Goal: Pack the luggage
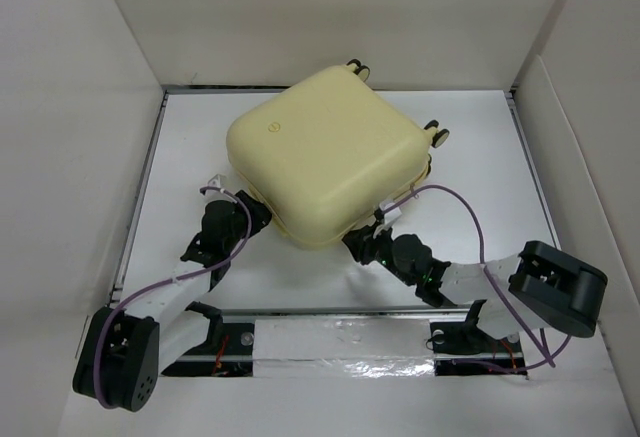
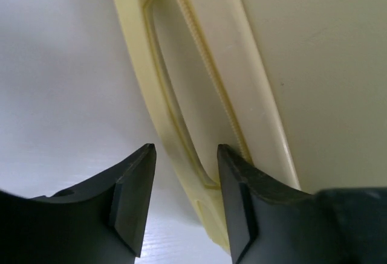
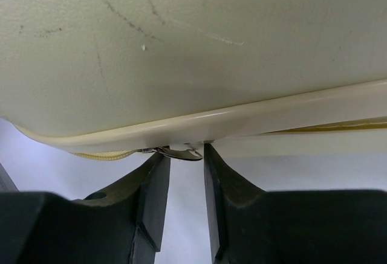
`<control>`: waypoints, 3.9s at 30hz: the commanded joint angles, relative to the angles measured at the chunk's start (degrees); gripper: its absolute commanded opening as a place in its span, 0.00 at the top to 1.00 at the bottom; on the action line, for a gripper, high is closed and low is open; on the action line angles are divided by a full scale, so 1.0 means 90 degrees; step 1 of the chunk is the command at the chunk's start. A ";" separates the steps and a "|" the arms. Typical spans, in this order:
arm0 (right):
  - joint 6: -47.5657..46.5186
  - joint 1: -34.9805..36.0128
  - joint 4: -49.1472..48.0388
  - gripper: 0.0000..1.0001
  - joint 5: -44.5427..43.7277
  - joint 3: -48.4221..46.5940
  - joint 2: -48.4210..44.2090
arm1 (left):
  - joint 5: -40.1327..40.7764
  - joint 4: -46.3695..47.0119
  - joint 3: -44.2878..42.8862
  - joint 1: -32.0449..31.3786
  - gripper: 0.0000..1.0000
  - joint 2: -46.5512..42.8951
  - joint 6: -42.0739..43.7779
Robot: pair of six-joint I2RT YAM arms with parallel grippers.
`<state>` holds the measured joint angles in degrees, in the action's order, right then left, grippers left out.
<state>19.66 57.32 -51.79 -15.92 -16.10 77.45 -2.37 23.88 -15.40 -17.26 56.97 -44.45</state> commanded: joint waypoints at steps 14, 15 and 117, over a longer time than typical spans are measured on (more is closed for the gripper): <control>0.0042 0.0614 -0.2546 0.93 -0.0926 -0.0106 0.0545 | -0.0127 0.1164 -0.0057 -0.0075 0.66 0.0379 -0.0208; 0.0052 0.0614 -0.2585 0.95 -0.0955 -0.0106 0.0545 | -0.0108 0.1262 -0.0008 -0.0075 0.68 0.0379 -0.0218; -0.0417 -0.3489 0.4729 1.00 0.4875 -0.0731 -0.4328 | 0.0888 -0.2536 -0.2078 -0.2272 0.44 0.0906 -0.1321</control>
<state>15.22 24.23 2.02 24.56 -20.62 40.84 5.56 1.58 -31.16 -37.80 65.32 -55.79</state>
